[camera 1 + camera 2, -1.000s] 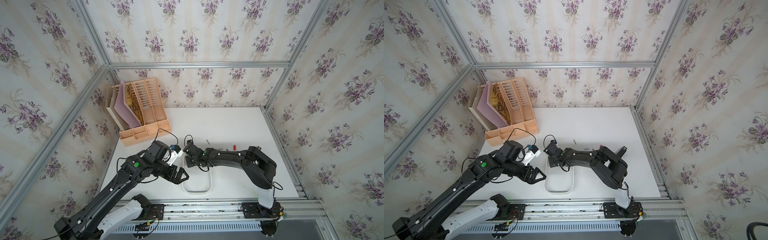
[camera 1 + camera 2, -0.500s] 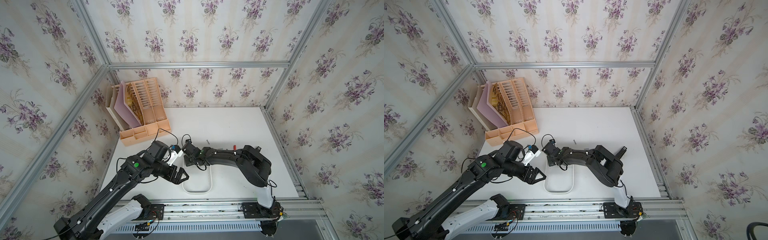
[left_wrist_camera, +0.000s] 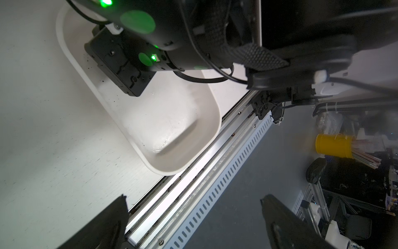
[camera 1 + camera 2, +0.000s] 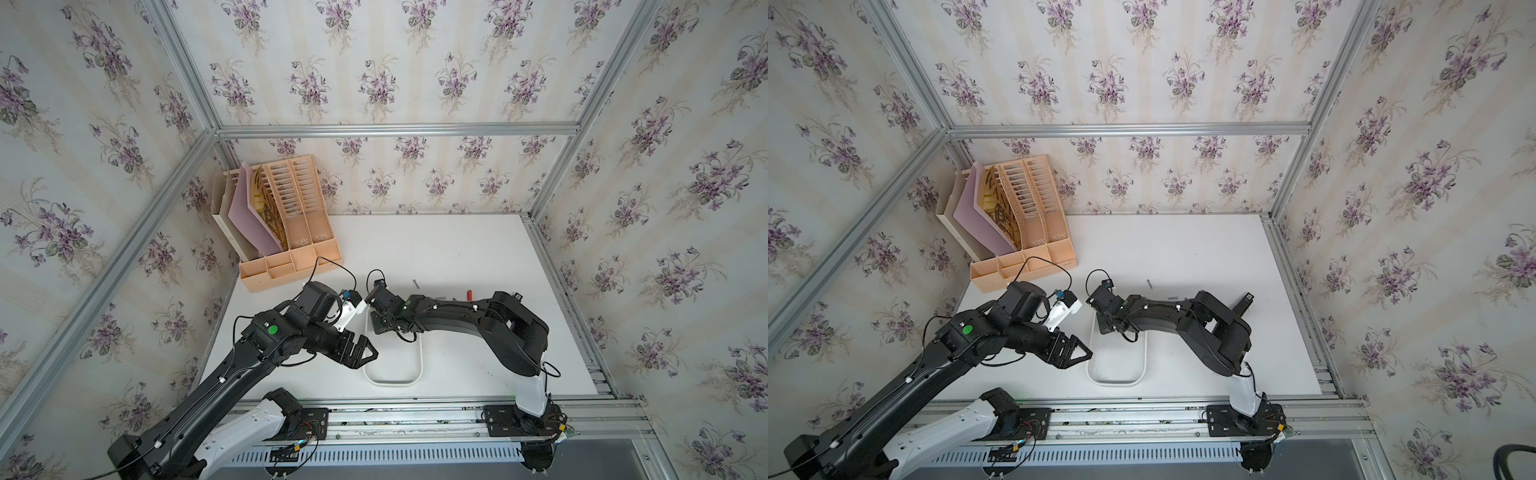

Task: Take out the screws from the storage box
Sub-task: Pick up the screw from the storage box, then place the screw at the center of the board.

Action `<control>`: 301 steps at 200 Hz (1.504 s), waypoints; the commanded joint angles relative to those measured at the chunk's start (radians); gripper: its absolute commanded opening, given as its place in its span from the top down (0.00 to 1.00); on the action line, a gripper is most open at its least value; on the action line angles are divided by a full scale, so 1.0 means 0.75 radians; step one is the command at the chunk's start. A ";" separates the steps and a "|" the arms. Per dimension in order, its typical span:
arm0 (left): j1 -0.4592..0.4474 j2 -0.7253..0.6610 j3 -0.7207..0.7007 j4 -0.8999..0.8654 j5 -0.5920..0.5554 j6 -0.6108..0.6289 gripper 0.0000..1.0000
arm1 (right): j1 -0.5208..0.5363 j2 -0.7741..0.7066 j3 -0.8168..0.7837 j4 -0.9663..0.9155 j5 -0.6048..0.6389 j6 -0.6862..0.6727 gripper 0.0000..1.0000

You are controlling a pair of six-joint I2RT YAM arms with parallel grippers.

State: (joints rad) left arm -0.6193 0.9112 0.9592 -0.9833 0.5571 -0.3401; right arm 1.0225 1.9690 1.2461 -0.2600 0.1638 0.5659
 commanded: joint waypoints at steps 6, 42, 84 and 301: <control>0.000 0.000 0.013 -0.018 0.009 0.021 0.01 | 0.001 -0.074 -0.039 0.029 0.009 -0.032 1.00; 0.000 -0.001 0.014 -0.017 0.008 0.022 0.00 | 0.000 -0.213 -0.128 0.102 0.039 -0.060 1.00; 0.000 -0.002 0.014 -0.017 0.010 0.020 0.01 | -0.046 -0.461 -0.291 0.185 0.132 -0.065 1.00; 0.001 -0.005 0.016 -0.017 0.016 0.024 0.00 | -0.516 -0.341 -0.392 0.024 0.046 0.097 1.00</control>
State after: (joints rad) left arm -0.6193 0.9089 0.9619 -0.9836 0.5575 -0.3401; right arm 0.6365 1.6913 0.9382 -0.2199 0.2085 0.6361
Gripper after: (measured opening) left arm 0.994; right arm 0.064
